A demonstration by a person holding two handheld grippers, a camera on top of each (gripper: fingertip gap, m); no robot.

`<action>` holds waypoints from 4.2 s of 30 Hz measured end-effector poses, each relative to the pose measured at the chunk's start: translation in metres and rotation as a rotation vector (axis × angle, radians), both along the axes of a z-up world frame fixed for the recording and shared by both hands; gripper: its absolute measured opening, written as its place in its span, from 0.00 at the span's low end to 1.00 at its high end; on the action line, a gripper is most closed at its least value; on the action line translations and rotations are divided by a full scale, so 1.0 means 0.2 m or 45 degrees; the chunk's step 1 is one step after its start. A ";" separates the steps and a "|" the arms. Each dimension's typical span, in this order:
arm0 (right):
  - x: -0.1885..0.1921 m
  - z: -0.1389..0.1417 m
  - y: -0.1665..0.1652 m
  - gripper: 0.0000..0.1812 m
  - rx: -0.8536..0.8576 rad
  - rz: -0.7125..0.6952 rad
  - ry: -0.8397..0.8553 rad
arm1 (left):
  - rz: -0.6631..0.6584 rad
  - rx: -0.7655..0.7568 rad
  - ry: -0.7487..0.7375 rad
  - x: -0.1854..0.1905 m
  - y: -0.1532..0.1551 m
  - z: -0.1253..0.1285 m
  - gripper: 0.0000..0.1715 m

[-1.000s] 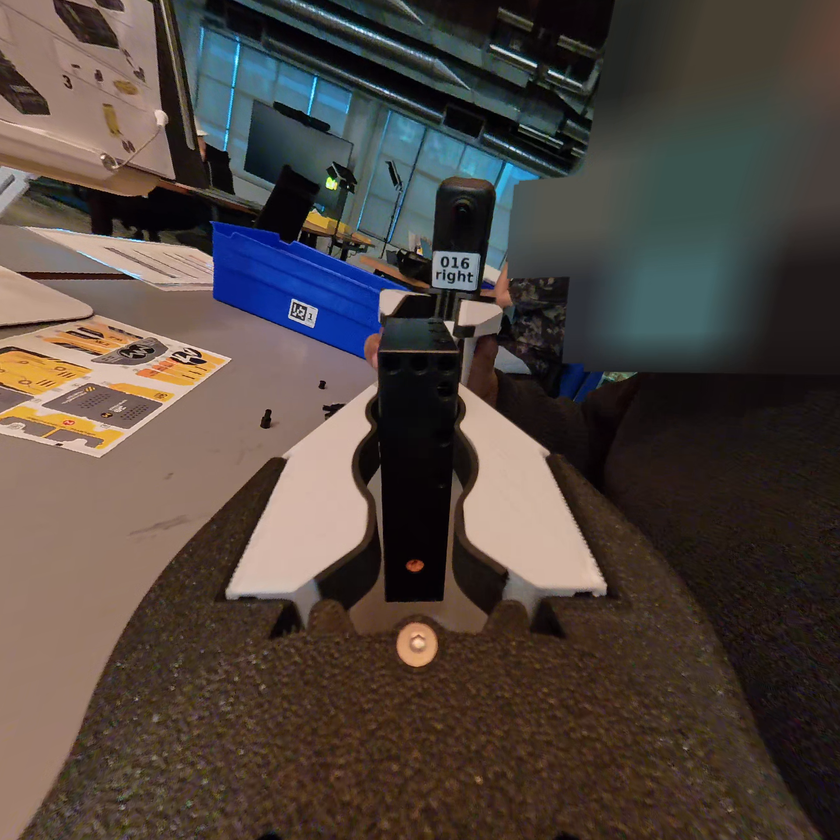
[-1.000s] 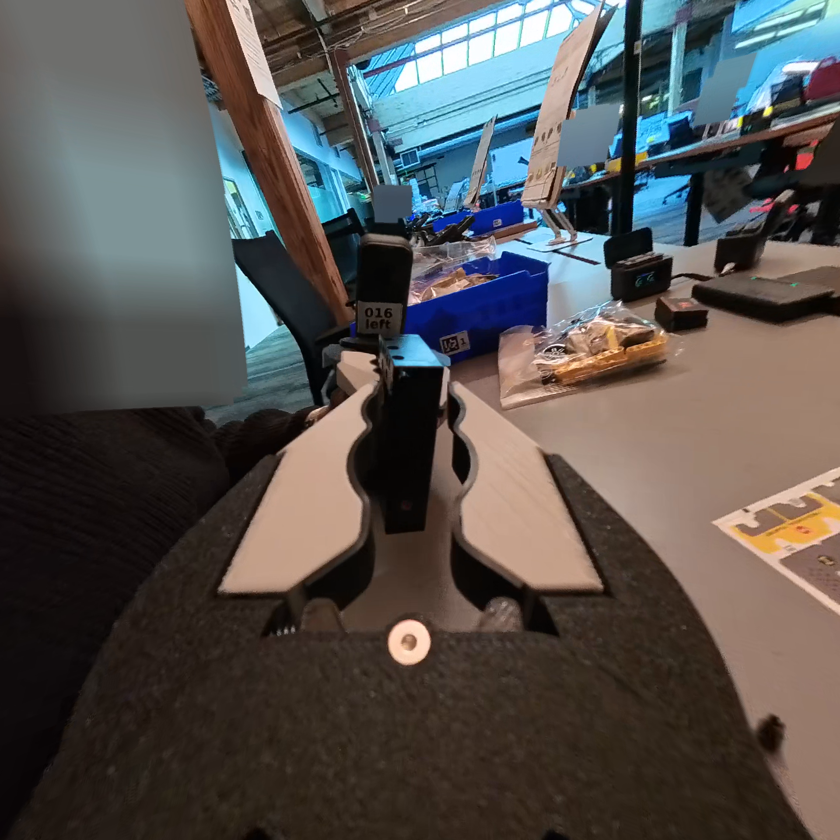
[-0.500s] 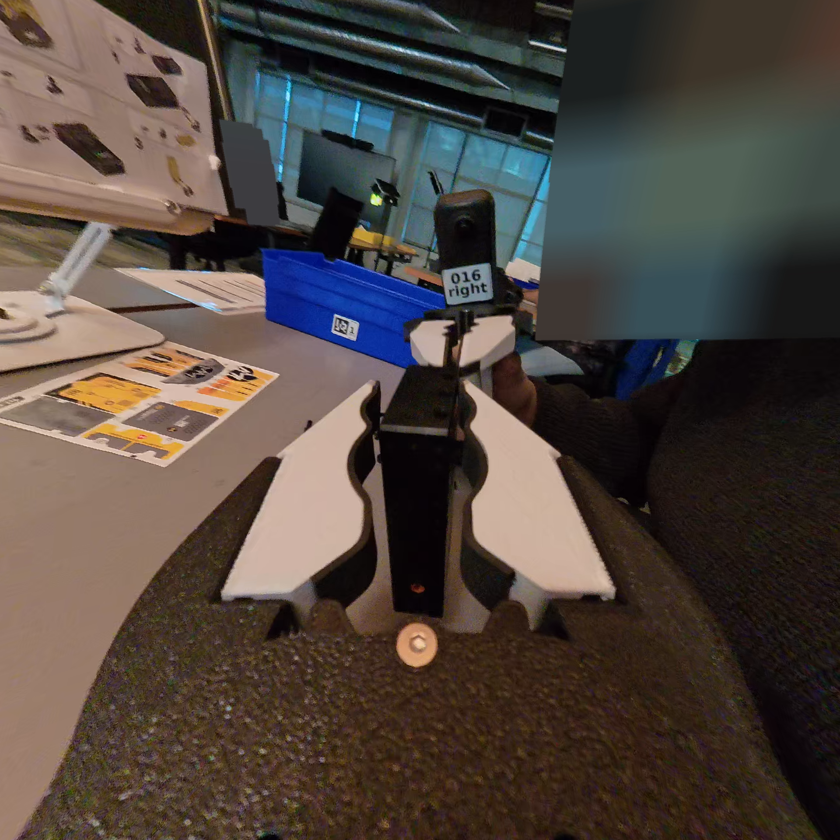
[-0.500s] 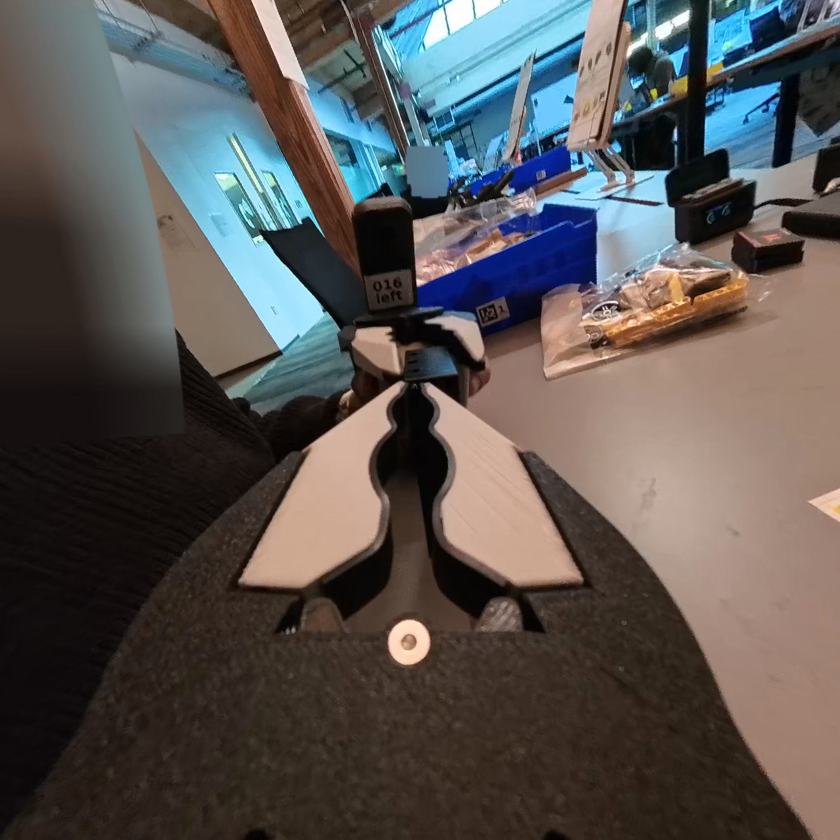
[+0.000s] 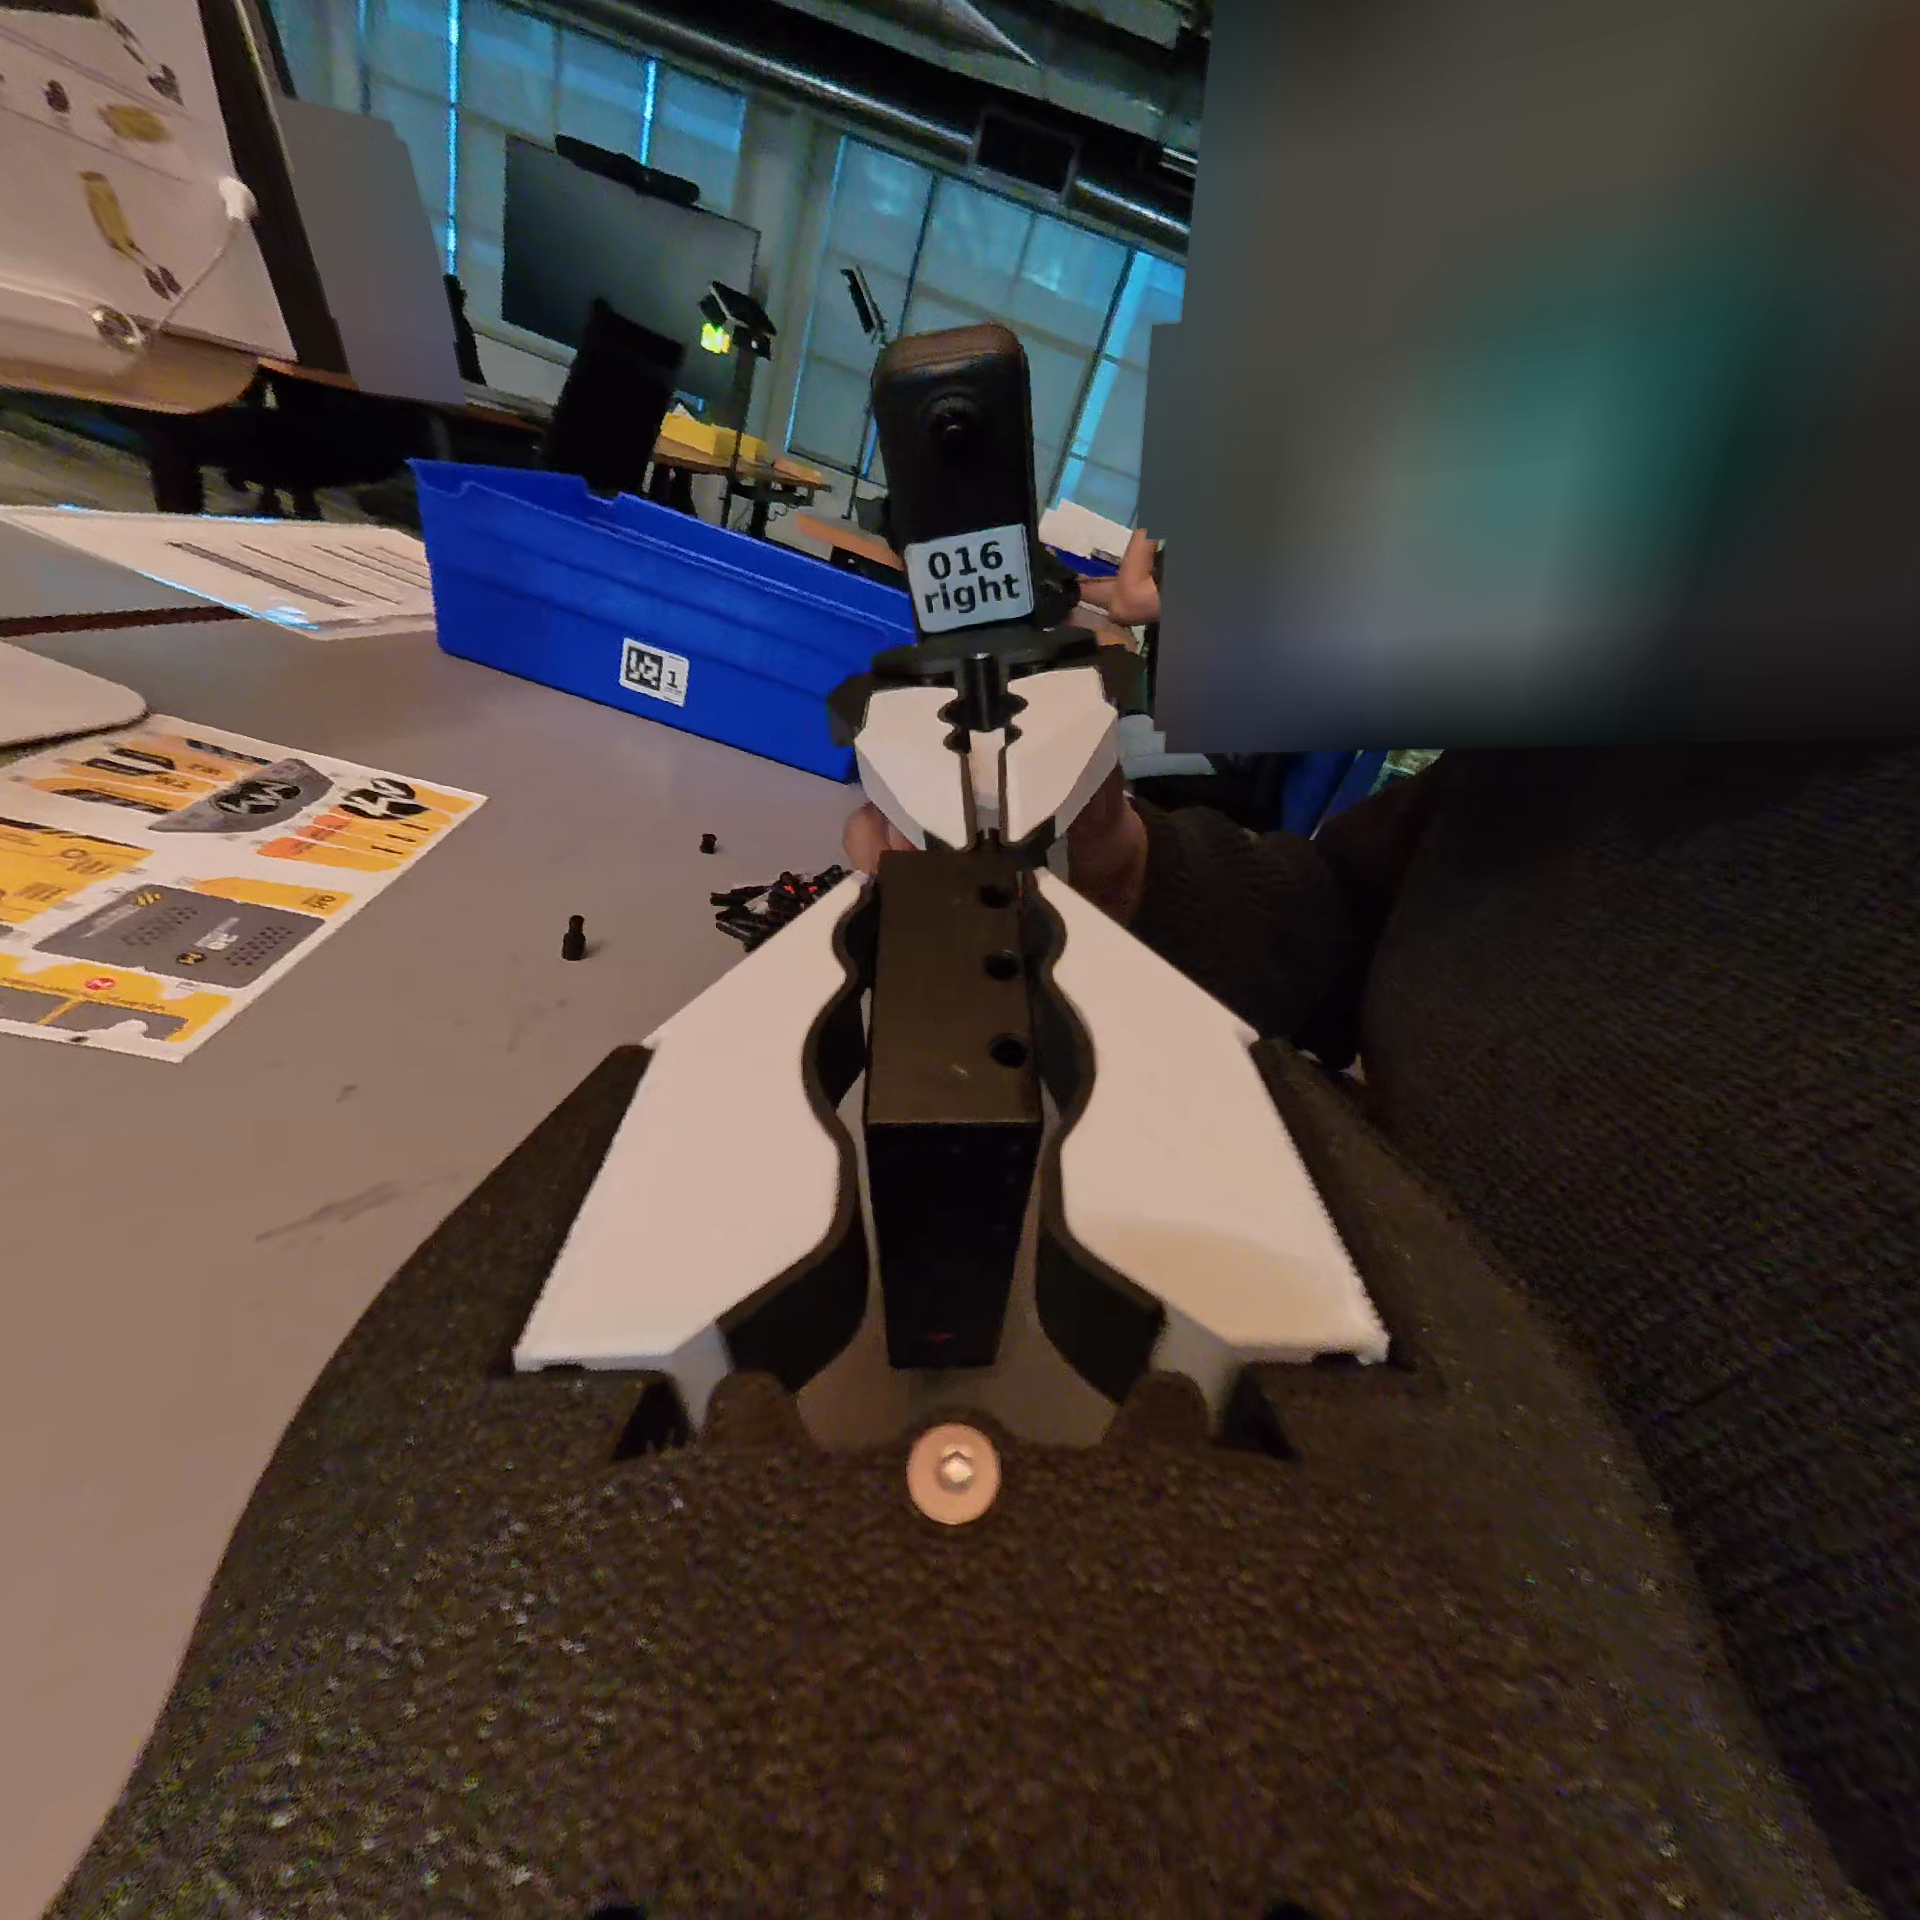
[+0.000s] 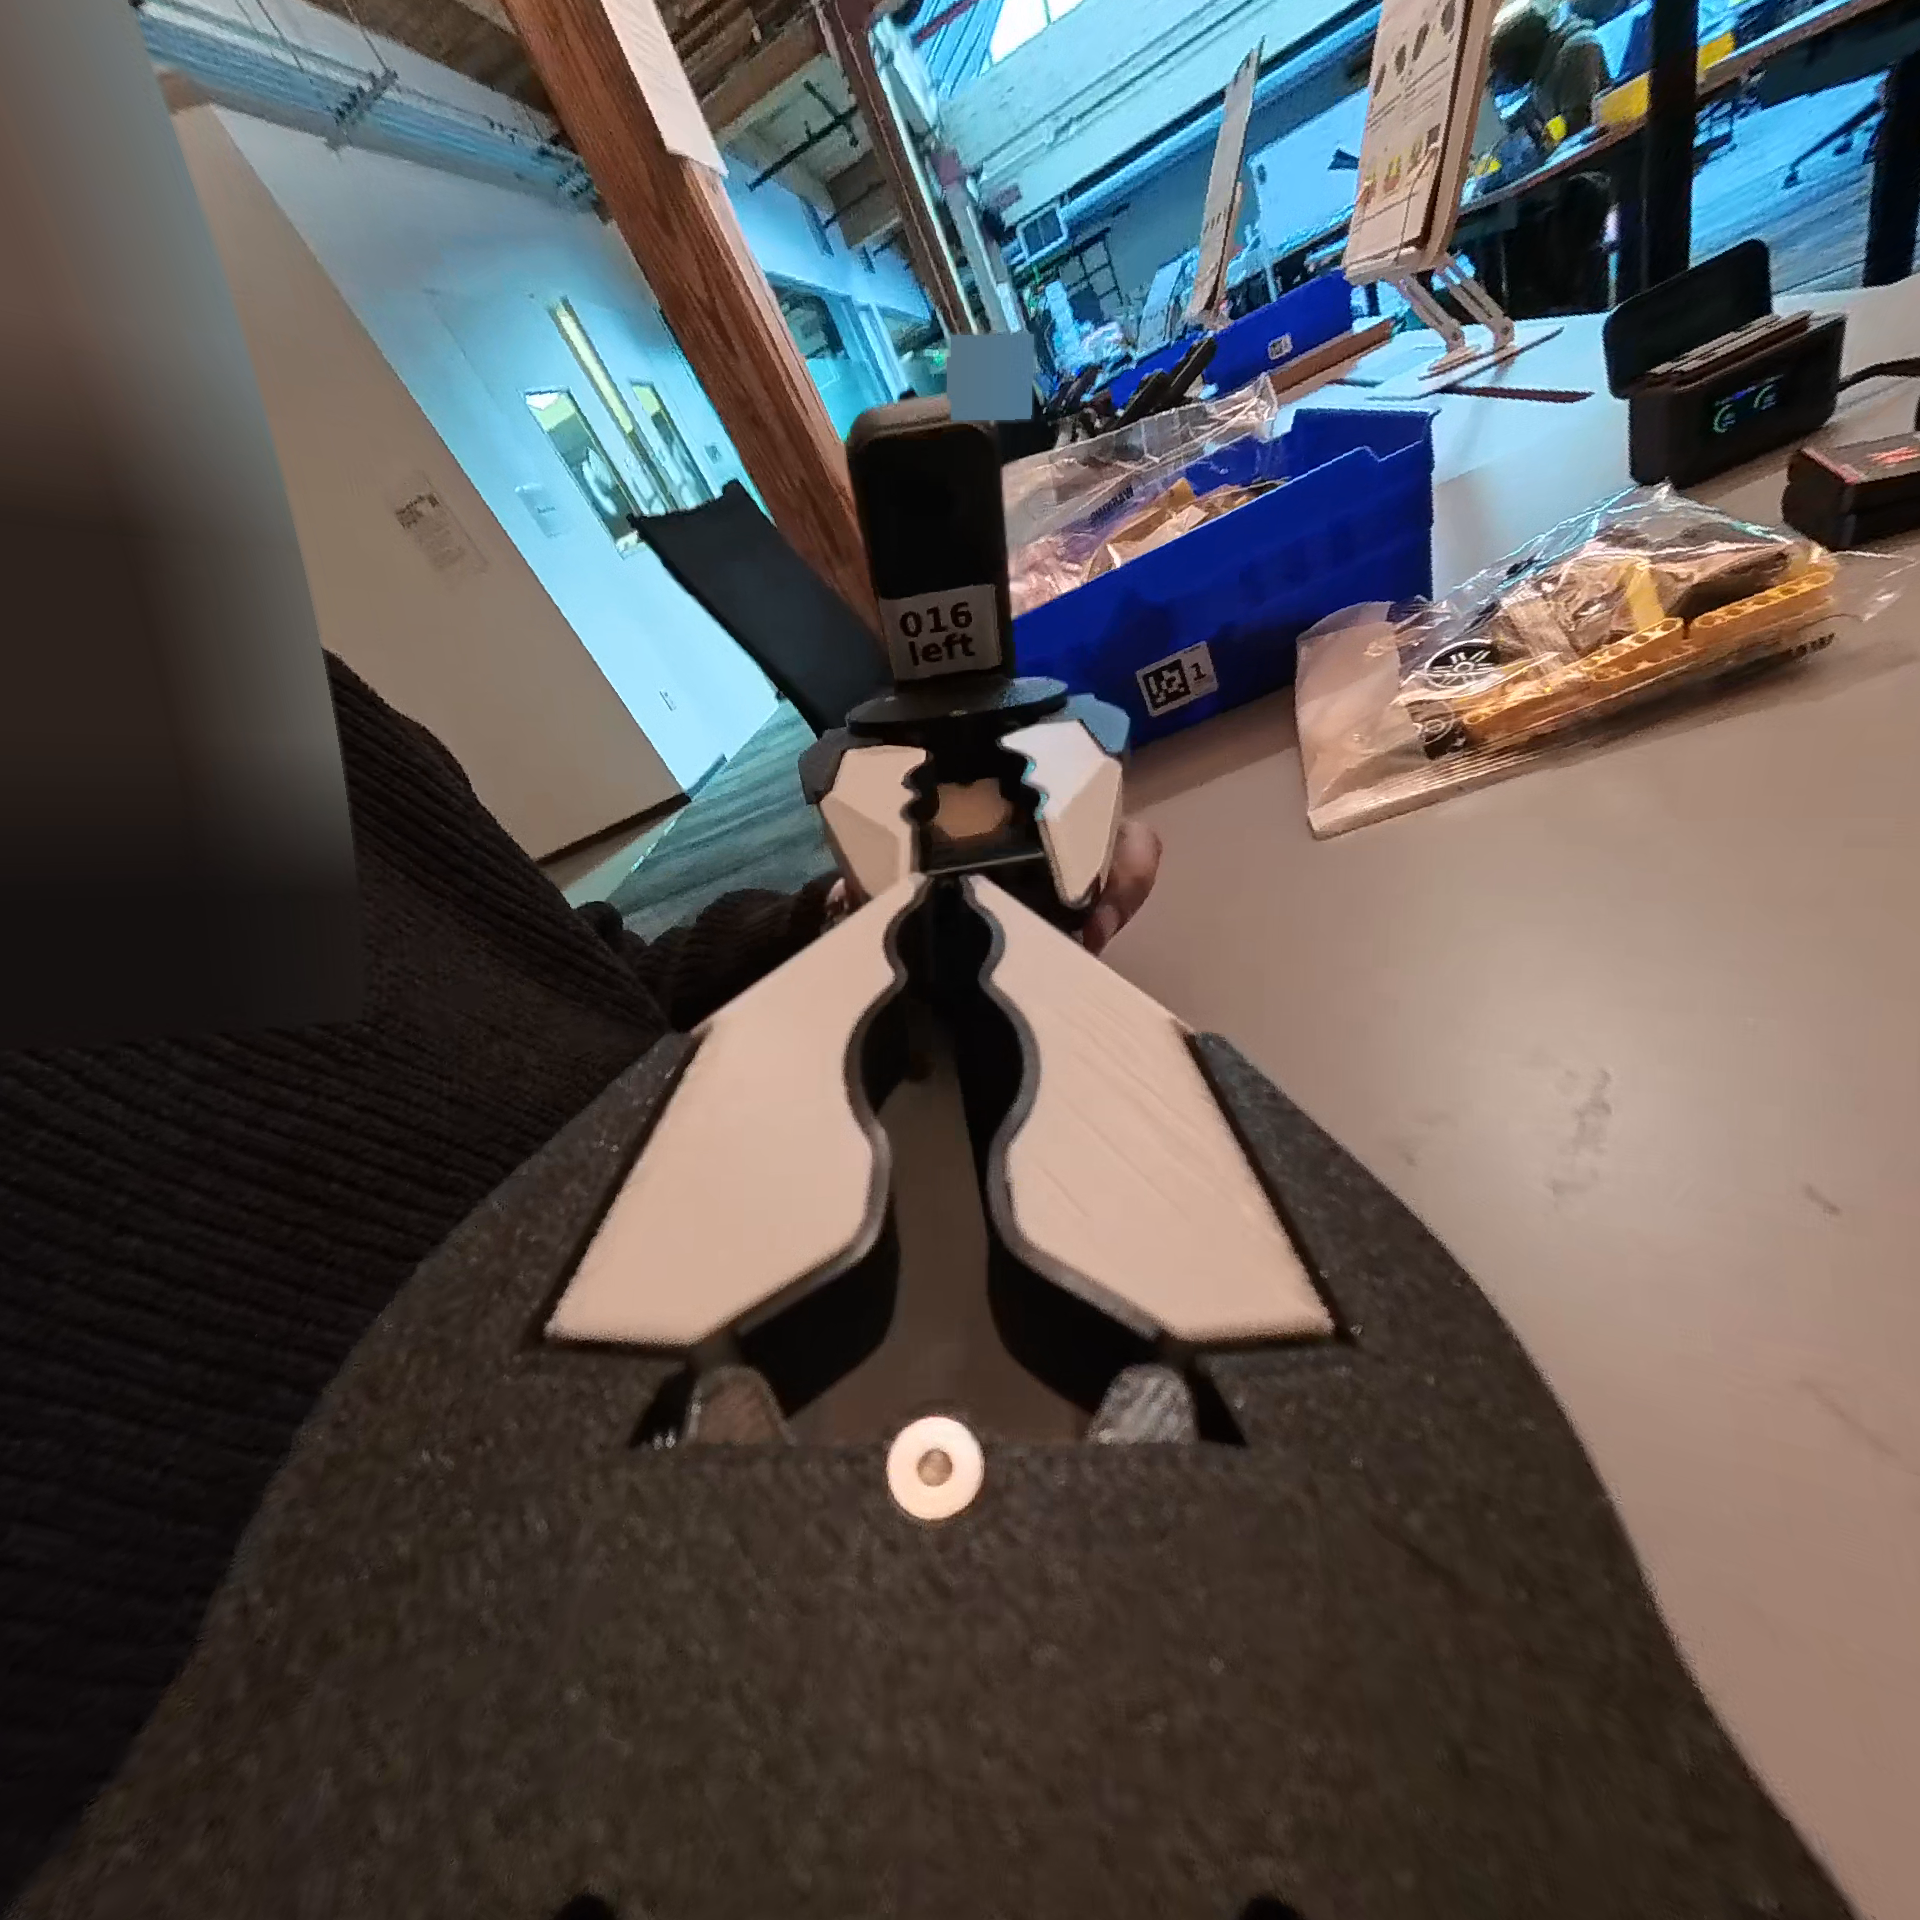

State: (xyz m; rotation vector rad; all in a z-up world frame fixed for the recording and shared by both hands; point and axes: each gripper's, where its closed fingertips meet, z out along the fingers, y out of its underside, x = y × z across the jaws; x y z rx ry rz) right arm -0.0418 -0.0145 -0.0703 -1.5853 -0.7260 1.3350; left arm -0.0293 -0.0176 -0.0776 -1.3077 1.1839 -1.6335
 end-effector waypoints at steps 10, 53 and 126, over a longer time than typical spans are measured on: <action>0.00 0.07 -0.04 0.00 -0.043 -0.036 0.095 | -0.038 0.017 -0.037 -0.01 -0.04 0.06 0.14; 0.60 -0.60 -0.09 0.03 -0.063 -0.609 -1.044 | -0.146 -0.566 0.644 0.18 0.14 -0.26 0.15; 1.00 -0.15 0.37 0.39 0.056 -1.045 -0.370 | 1.220 0.065 1.003 -0.29 0.52 -0.47 0.54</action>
